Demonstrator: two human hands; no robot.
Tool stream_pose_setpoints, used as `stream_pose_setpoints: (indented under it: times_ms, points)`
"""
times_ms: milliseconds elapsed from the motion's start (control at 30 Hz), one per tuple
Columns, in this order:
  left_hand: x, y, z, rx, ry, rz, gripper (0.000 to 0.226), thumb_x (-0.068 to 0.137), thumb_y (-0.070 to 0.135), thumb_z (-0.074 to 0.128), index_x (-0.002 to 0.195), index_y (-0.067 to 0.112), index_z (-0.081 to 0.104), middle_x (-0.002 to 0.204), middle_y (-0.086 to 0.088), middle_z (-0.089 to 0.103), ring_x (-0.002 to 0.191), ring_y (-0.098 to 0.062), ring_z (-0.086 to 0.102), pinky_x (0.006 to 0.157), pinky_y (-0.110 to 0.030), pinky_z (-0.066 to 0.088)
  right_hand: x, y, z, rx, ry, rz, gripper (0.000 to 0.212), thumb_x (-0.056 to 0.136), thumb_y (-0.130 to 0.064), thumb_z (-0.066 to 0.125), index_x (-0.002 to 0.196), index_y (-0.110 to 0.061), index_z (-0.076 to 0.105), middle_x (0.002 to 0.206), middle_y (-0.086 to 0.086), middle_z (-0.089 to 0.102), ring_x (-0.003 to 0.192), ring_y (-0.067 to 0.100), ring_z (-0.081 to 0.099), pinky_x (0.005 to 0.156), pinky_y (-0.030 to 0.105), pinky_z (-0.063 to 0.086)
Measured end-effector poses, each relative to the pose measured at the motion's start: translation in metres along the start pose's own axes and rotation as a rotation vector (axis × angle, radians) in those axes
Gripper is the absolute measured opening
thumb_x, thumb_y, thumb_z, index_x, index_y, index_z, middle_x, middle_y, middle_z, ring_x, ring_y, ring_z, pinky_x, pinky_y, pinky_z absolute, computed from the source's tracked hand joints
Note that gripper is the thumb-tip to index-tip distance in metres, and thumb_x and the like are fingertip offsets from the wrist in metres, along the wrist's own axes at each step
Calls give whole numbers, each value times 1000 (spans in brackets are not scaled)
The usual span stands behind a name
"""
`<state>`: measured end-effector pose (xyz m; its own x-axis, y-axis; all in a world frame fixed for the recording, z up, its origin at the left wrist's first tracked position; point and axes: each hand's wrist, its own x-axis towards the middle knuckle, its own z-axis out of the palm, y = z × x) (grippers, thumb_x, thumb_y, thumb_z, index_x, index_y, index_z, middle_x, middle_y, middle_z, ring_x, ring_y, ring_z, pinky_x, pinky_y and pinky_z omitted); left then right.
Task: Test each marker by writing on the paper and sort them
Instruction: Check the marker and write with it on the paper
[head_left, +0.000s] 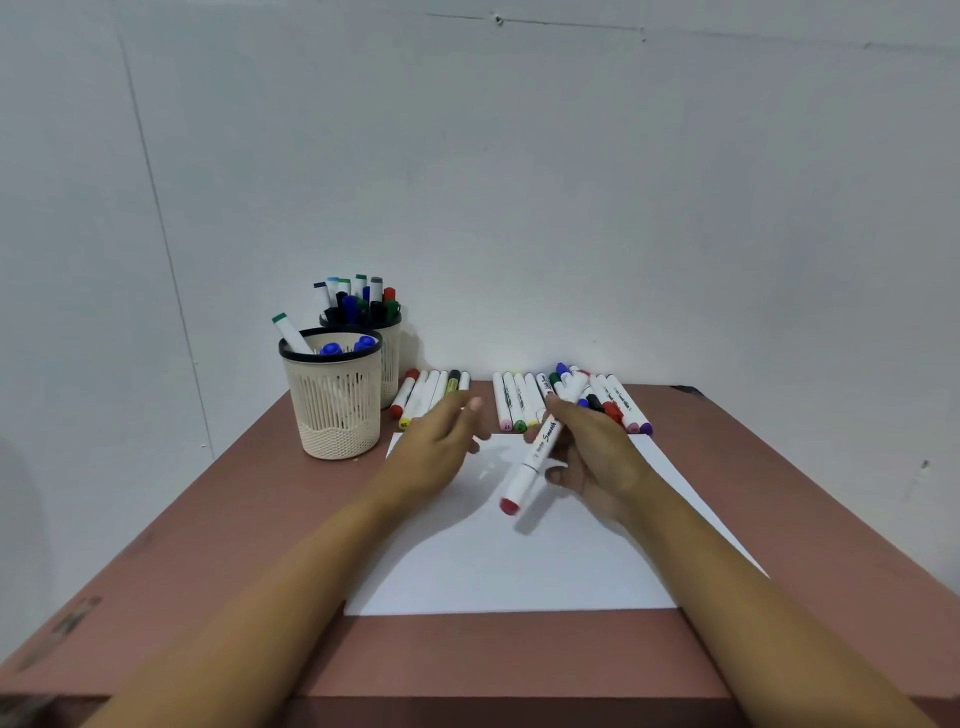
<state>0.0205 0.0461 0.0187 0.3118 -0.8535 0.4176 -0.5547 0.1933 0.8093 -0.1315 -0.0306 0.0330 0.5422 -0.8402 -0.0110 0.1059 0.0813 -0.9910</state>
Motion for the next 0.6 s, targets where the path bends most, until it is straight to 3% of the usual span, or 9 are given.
stream_pose_setpoints:
  times_ms: [33,133,167,233,333,433,533,600]
  points:
    - [1,-4,-2,48,25,36,26,100,29,39,115,18,57,93,7,62,85,-10,58,89,-31,47,-2,-1,0,1,-53,51,28,98,-30,50,74,-17,56,61,0,60,55,11,49,52,25,33]
    - [4,-14,-5,298,53,347,37,95,17,47,132,16,50,121,-2,55,105,-6,49,95,0,27,-9,-3,2,-23,-222,147,34,94,-38,55,71,-14,48,51,-3,48,43,8,42,45,19,33]
    - [4,-16,-5,372,28,437,43,91,17,50,134,19,49,126,-3,51,111,-6,45,95,0,26,-9,-4,2,-69,-265,173,37,89,-44,57,70,-13,47,49,-3,45,41,7,39,41,17,32]
    - [4,-20,-6,511,21,548,44,86,26,50,130,28,49,132,-4,49,118,-12,47,95,-15,37,-10,-5,2,-184,-336,237,45,80,-55,59,69,-12,48,49,-2,43,40,8,36,37,15,30]
    - [8,-20,-6,618,52,635,32,84,31,52,112,20,63,119,-7,62,103,-22,60,80,-32,51,-13,-7,0,-256,-379,278,50,81,-60,56,69,-12,53,49,0,45,36,7,38,33,15,31]
    - [12,-19,-10,696,61,679,23,83,27,54,93,13,69,91,1,70,79,-20,66,62,-33,52,-11,-7,-3,-217,-296,277,55,93,-56,46,72,-8,61,50,1,49,37,7,42,33,15,35]
    - [9,-20,-15,742,175,595,26,82,31,48,86,16,70,72,5,66,64,-20,63,57,-31,43,-7,-6,-8,116,-222,296,35,102,-25,42,89,-2,64,56,6,58,40,9,51,37,17,43]
    - [7,-21,-16,755,231,543,28,82,33,47,83,16,69,65,5,63,58,-21,61,55,-29,39,-6,-3,-9,179,-223,212,17,99,-6,44,100,-3,61,65,8,63,47,12,57,43,20,48]
